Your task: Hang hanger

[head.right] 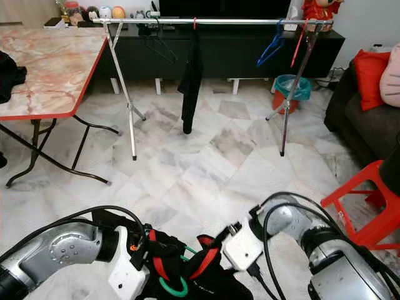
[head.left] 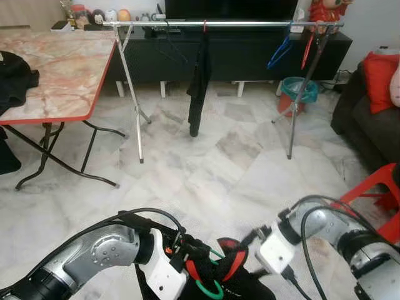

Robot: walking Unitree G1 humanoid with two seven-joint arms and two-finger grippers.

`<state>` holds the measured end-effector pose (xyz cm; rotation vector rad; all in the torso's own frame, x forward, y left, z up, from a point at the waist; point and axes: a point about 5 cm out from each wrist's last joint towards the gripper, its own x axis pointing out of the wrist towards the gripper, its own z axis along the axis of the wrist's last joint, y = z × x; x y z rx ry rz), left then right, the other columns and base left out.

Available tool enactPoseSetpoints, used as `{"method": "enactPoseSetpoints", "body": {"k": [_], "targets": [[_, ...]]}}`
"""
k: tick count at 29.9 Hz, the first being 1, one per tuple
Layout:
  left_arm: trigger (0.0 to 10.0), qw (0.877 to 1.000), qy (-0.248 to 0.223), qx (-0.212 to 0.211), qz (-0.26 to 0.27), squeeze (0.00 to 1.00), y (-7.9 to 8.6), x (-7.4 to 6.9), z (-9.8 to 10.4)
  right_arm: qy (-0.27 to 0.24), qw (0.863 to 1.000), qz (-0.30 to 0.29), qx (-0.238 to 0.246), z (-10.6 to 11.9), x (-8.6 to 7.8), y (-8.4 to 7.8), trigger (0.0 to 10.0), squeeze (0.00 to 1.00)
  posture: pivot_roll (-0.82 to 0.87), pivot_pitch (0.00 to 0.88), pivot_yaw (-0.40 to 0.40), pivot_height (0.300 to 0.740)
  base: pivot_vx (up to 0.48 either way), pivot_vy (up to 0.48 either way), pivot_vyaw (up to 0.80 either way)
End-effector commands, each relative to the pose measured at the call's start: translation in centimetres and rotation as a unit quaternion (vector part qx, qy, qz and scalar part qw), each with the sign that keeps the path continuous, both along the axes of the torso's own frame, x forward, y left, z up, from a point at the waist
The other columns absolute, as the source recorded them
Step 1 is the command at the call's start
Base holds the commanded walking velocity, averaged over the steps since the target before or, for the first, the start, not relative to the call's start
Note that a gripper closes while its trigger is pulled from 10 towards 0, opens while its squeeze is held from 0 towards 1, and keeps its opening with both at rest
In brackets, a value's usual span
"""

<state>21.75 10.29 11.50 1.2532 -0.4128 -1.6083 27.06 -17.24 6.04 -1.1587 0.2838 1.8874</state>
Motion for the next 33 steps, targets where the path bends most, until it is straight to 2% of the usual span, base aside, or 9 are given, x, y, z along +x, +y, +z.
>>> {"method": "enactPoseSetpoints", "body": {"k": [1,18,26,33], "targets": [[10.0,1.0,-0.014,-0.017,-0.016,0.0,-0.5,-0.1,1.1,0.003,1.0,-0.002,-0.006,0.0,0.0,-0.3,0.0,0.0,0.03,0.029,-0.056,0.74,0.0,0.0,0.0],[10.0,0.999,-0.015,-0.027,-0.018,0.0,-0.8,-0.2,1.4,-0.006,1.0,-0.006,-0.013,-0.2,0.1,-0.4,0.0,0.0,0.03,0.032,-0.056,0.74,0.0,0.0,0.0],[10.0,0.999,-0.014,-0.028,-0.017,0.0,-0.8,-0.2,1.5,-0.051,0.998,-0.001,-0.026,0.2,0.8,-0.4,0.0,0.0,0.03,0.033,-0.057,0.74,0.0,0.0,0.0],[10.0,0.999,-0.012,-0.027,-0.014,0.0,-0.8,-0.2,1.5,-0.067,0.997,0.0,-0.03,0.2,1.0,-0.4,0.0,0.0,0.03,0.035,-0.057,0.74,0.0,0.0,0.0]]}}
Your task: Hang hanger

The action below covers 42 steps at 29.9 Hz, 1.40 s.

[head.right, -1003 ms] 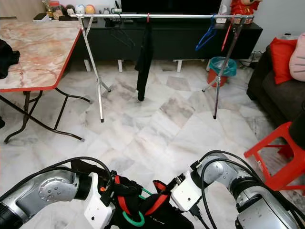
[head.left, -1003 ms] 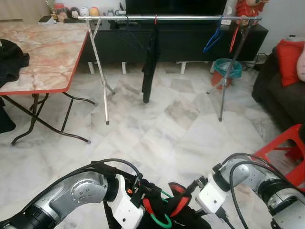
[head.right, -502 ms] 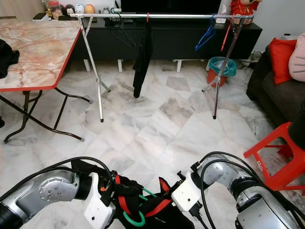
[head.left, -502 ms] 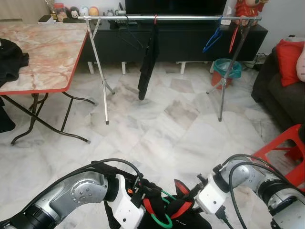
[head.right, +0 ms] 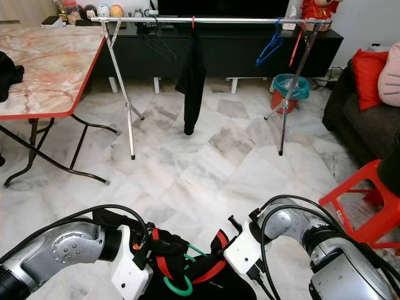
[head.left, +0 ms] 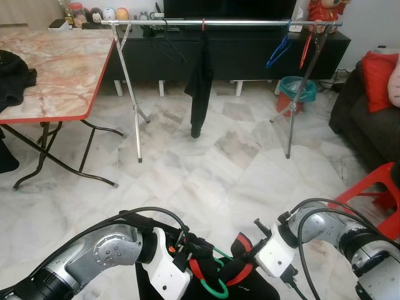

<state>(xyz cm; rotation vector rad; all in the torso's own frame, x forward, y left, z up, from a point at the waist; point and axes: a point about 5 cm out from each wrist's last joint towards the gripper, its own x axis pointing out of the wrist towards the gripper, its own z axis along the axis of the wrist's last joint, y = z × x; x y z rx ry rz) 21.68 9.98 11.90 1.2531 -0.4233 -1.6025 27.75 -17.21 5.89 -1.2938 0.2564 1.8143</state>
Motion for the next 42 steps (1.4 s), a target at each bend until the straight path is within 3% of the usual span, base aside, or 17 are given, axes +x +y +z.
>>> {"method": "enactPoseSetpoints", "body": {"k": [1,7,10,16,21,28,32,34,40,42], "targets": [[10.0,1.0,-0.009,-0.024,-0.014,0.0,-0.5,-0.1,1.1,-0.007,1.0,-0.002,-0.01,0.3,0.3,-0.4,0.0,0.0,0.03,0.035,-0.057,0.74,0.0,0.0,0.0],[10.0,1.0,0.0,-0.029,0.007,0.0,-0.2,0.1,0.9,-0.01,1.0,-0.017,-0.021,0.1,0.4,-0.7,0.0,0.0,0.02,0.036,-0.053,0.74,0.0,0.0,0.0],[10.0,0.999,-0.001,-0.026,0.034,0.0,0.4,0.6,0.6,0.006,0.999,-0.015,-0.033,-1.0,-0.6,-1.3,0.0,0.0,0.02,0.039,-0.054,0.74,0.0,0.0,0.0],[10.0,0.997,0.012,0.02,0.074,0.0,2.4,1.0,-0.6,0.015,0.998,-0.007,-0.059,-1.5,-1.3,-2.3,0.0,0.0,0.01,0.04,-0.051,0.74,0.0,0.0,0.0],[10.0,0.995,0.02,0.03,0.088,0.0,2.8,1.2,-1.0,0.011,0.998,-0.008,-0.068,-1.3,-1.1,-2.5,0.0,0.0,0.01,0.041,-0.053,0.74,0.0,0.0,0.0],[10.0,0.983,0.055,0.073,0.159,0.0,5.3,1.6,-2.7,0.018,0.994,0.001,-0.104,-0.9,-1.1,-3.5,0.0,0.0,0.0,0.044,-0.053,0.74,0.0,0.0,0.0],[10.0,0.978,0.069,0.054,0.191,0.0,5.7,1.9,-2.8,0.031,0.991,-0.001,-0.127,-1.0,-1.3,-4.2,0.0,0.0,0.0,0.045,-0.054,0.74,0.0,0.0,0.0],[10.0,0.973,0.088,0.024,0.213,0.0,5.8,2.1,-2.6,0.042,0.988,-0.001,-0.145,-1.3,-1.7,-4.8,0.0,0.0,0.0,0.045,-0.056,0.74,0.0,0.0,0.0],[10.0,0.964,0.108,0.006,0.242,0.0,6.4,2.3,-2.5,0.053,0.985,-0.006,-0.162,-1.7,-2.2,-5.3,0.0,0.0,0.0,0.048,-0.055,0.74,0.0,0.0,0.0],[10.0,0.959,0.124,-0.017,0.253,0.0,6.6,2.3,-2.2,0.067,0.979,-0.008,-0.191,-2.0,-2.7,-6.2,0.0,0.0,0.0,0.048,-0.057,0.74,0.0,0.0,0.0]]}}
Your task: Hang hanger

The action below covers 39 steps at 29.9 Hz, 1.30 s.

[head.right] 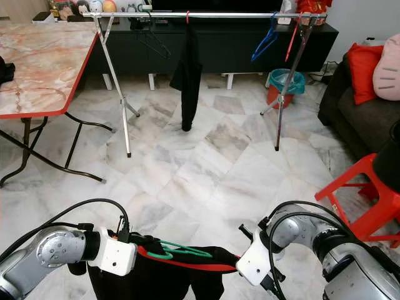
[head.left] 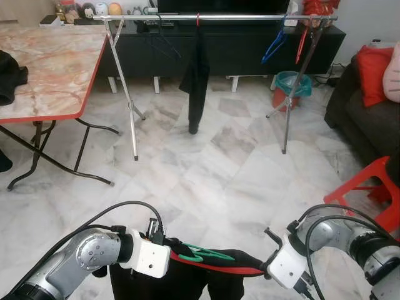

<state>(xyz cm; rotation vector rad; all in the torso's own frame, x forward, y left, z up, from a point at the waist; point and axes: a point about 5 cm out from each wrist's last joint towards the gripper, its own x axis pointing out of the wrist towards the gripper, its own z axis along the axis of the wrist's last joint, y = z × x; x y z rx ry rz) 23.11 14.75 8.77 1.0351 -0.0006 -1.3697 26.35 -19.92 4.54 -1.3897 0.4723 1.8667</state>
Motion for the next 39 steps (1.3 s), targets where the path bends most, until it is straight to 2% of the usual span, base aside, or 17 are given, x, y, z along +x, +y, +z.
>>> {"method": "enactPoseSetpoints", "body": {"k": [1,7,8,13,15,19,20,22,25,26,29,31,33,35,36,38,39], "targets": [[10.0,0.999,0.002,-0.018,0.051,0.0,1.8,0.9,1.1,0.041,0.994,-0.015,-0.099,-0.7,-1.4,-3.7,0.0,0.0,0.0,0.048,-0.057,0.74,0.0,0.0,0.0],[10.0,0.995,0.039,-0.065,0.069,0.0,1.6,0.9,2.0,0.057,0.989,-0.014,-0.136,-1.0,-2.1,-4.7,0.0,0.0,0.0,0.046,-0.058,0.74,0.0,0.0,0.0],[10.0,0.992,0.057,-0.084,0.074,0.0,1.4,0.9,2.3,0.054,0.989,-0.017,-0.138,-1.1,-2.2,-4.8,0.0,0.0,0.0,0.041,-0.058,0.74,0.0,0.0,0.0],[10.0,0.985,0.1,-0.12,0.069,0.0,1.2,0.6,3.1,0.062,0.984,-0.015,-0.164,-1.2,-2.7,-5.6,0.0,0.0,0.0,0.039,-0.059,0.74,0.0,0.0,0.0],[10.0,0.984,0.111,-0.121,0.064,0.0,1.1,0.4,3.2,0.064,0.983,-0.016,-0.169,-1.1,-2.8,-5.8,0.0,0.0,0.0,0.035,-0.06,0.74,0.0,0.0,0.0],[10.0,0.974,0.19,-0.117,0.043,0.0,1.7,-0.7,3.6,0.05,0.981,-0.03,-0.186,-0.8,-2.5,-6.7,0.0,0.0,0.0,0.034,-0.061,0.74,0.0,0.0,0.0],[10.0,0.974,0.19,-0.117,0.043,0.0,1.7,-0.7,3.6,0.05,0.981,-0.03,-0.186,-0.8,-2.5,-6.7,0.0,0.0,0.0,0.034,-0.061,0.74,0.0,0.0,0.0],[10.0,0.968,0.233,-0.086,0.026,0.0,2.3,-1.5,3.7,0.041,0.979,-0.032,-0.199,-0.4,-2.3,-7.3,0.0,0.0,0.0,0.038,-0.064,0.74,0.0,0.0,0.0],[10.0,0.971,0.24,0.01,0.001,0.0,3.4,-2.3,2.9,0.033,0.977,-0.028,-0.21,0.1,-2.0,-7.6,0.0,0.0,0.0,0.038,-0.064,0.74,0.0,0.0,0.0],[10.0,0.969,0.246,0.015,-0.002,0.0,3.4,-2.5,2.9,0.032,0.977,-0.029,-0.209,0.2,-1.9,-7.6,0.0,0.0,0.0,0.04,-0.063,0.74,0.0,0.0,0.0],[10.0,0.969,0.247,-0.007,0.006,0.0,3.0,-2.2,3.3,0.03,0.977,-0.027,-0.208,0.5,-1.6,-7.4,0.0,0.0,-0.01,0.041,-0.062,0.74,0.0,0.0,0.0],[10.0,0.969,0.248,0.013,0.007,0.0,3.5,-2.3,3.0,0.029,0.978,-0.025,-0.207,0.7,-1.4,-7.2,0.0,0.0,-0.01,0.042,-0.063,0.74,0.0,0.0,0.0],[10.0,0.967,0.255,-0.003,0.012,0.0,3.5,-2.4,3.2,0.027,0.976,-0.018,-0.213,0.9,-1.3,-7.3,0.0,0.0,-0.01,0.044,-0.063,0.74,0.0,0.0,0.0],[10.0,0.971,0.227,-0.063,0.039,0.0,3.1,-1.3,4.0,0.038,0.977,-0.021,-0.207,0.8,-1.5,-7.1,0.0,0.0,-0.01,0.043,-0.064,0.74,0.0,0.0,0.0],[10.0,0.971,0.227,-0.063,0.039,0.0,3.1,-1.3,4.0,0.038,0.977,-0.021,-0.207,0.8,-1.5,-7.1,0.0,0.0,-0.01,0.043,-0.064,0.74,0.0,0.0,0.0],[10.0,0.973,0.2,-0.097,0.059,0.0,2.9,-0.4,4.4,0.051,0.978,-0.021,-0.2,0.5,-1.9,-6.9,0.0,0.0,0.0,0.045,-0.065,0.74,0.0,0.0,0.0],[10.0,0.967,0.188,-0.151,0.08,0.0,2.6,0.4,5.2,0.063,0.98,-0.019,-0.188,-0.1,-2.4,-6.4,0.0,0.0,0.0,0.045,-0.065,0.74,0.0,0.0,0.0]]}}
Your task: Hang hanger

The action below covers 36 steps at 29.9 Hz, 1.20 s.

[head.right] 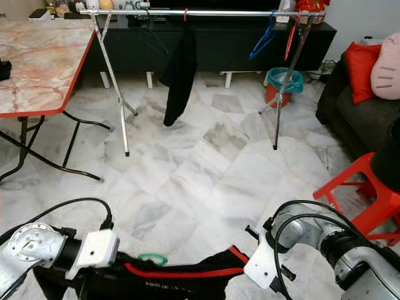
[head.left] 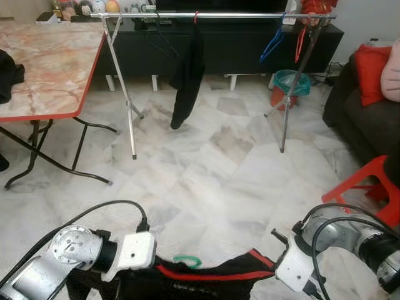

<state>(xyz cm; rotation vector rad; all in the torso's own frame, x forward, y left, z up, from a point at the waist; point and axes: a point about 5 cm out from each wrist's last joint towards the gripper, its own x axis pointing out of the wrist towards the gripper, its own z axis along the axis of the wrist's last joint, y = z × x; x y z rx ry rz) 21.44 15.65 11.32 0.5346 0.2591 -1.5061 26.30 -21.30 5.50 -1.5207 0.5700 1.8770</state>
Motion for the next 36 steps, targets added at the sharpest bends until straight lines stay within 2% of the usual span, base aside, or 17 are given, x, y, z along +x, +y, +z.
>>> {"method": "enactPoseSetpoints", "body": {"k": [1,5,11,14,19,22,25,26,27,28,31,33,34,35,36], "targets": [[10.0,0.995,-0.047,-0.046,0.069,0.0,1.7,2.1,2.7,0.07,0.989,-0.046,-0.122,-1.1,-2.4,-5.0,0.0,0.0,0.0,0.045,-0.065,0.74,0.0,0.0,0.0],[10.0,0.99,-0.027,-0.105,0.092,0.0,1.4,2.3,3.6,0.092,0.989,-0.045,-0.109,-2.1,-3.4,-4.4,0.0,0.0,0.0,0.05,-0.066,0.74,0.0,0.0,0.0],[10.0,0.985,-0.018,-0.135,0.106,0.0,0.8,2.4,3.5,0.108,0.99,-0.065,-0.063,-2.6,-3.9,-3.3,0.0,0.0,0.0,0.049,-0.064,0.74,0.0,0.0,0.0],[10.0,0.977,-0.024,-0.162,0.14,0.0,0.4,3.0,3.6,0.1,0.99,-0.078,-0.059,-2.5,-3.8,-3.4,0.0,0.0,0.0,0.053,-0.064,0.74,0.0,0.0,0.0],[10.0,0.977,-0.008,-0.158,0.143,0.0,0.7,2.7,3.2,0.095,0.988,-0.098,-0.075,-2.0,-3.9,-5.0,0.0,0.0,-0.01,0.053,-0.064,0.74,0.0,0.0,0.0],[10.0,0.973,-0.018,-0.168,0.158,0.0,0.4,3.1,3.2,0.082,0.989,-0.108,-0.058,-2.0,-3.6,-4.7,0.0,0.0,-0.02,0.049,-0.062,0.74,0.0,0.0,0.0],[10.0,0.97,-0.022,-0.176,0.168,0.0,-0.2,3.4,3.2,0.089,0.988,-0.122,-0.025,-2.3,-3.7,-3.6,0.0,0.0,-0.02,0.048,-0.063,0.74,0.0,0.0,0.0],[10.0,0.963,-0.038,-0.188,0.192,0.0,-0.7,3.9,3.0,0.068,0.985,-0.157,0.028,-2.8,-3.1,-2.1,0.7,0.0,-0.01,0.047,-0.063,0.74,0.0,0.0,0.0],[10.0,0.963,-0.038,-0.188,0.192,0.0,-0.7,3.9,3.0,0.068,0.985,-0.157,0.028,-2.8,-3.1,-2.1,0.7,0.0,-0.01,0.047,-0.063,0.74,0.0,0.0,0.0],[10.0,0.956,-0.042,-0.2,0.211,0.0,-1.1,4.2,2.9,0.045,0.978,-0.192,0.069,-3.2,-2.4,-1.0,10.0,0.0,-0.01,0.047,-0.062,0.74,0.0,0.0,0.0],[10.0,0.954,-0.03,-0.208,0.215,0.0,-1.7,4.1,2.5,0.028,0.963,-0.236,0.129,-3.3,-1.7,0.3,10.0,0.0,-0.01,0.046,-0.063,0.74,0.0,0.0,0.0],[10.0,0.954,-0.021,-0.209,0.213,0.0,-2.0,4.0,2.2,0.031,0.95,-0.266,0.163,-3.1,-1.3,1.0,10.0,0.0,-0.01,0.047,-0.061,0.74,0.0,0.0,0.0],[10.0,0.956,-0.019,-0.204,0.208,0.0,-2.4,3.8,2.0,0.042,0.939,-0.282,0.192,-3.0,-1.3,1.6,10.0,0.0,-0.01,0.046,-0.061,0.74,0.0,0.0,0.0],[10.0,0.96,-0.019,-0.196,0.2,0.0,-2.7,3.7,1.8,0.05,0.933,-0.29,0.206,-3.0,-1.4,1.9,10.0,0.0,-0.01,0.044,-0.061,0.74,0.0,0.0,0.0],[10.0,0.96,-0.019,-0.196,0.2,0.0,-2.7,3.7,1.8,0.05,0.933,-0.29,0.206,-3.0,-1.4,1.9,10.0,0.0,-0.01,0.044,-0.061,0.74,0.0,0.0,0.0]]}}
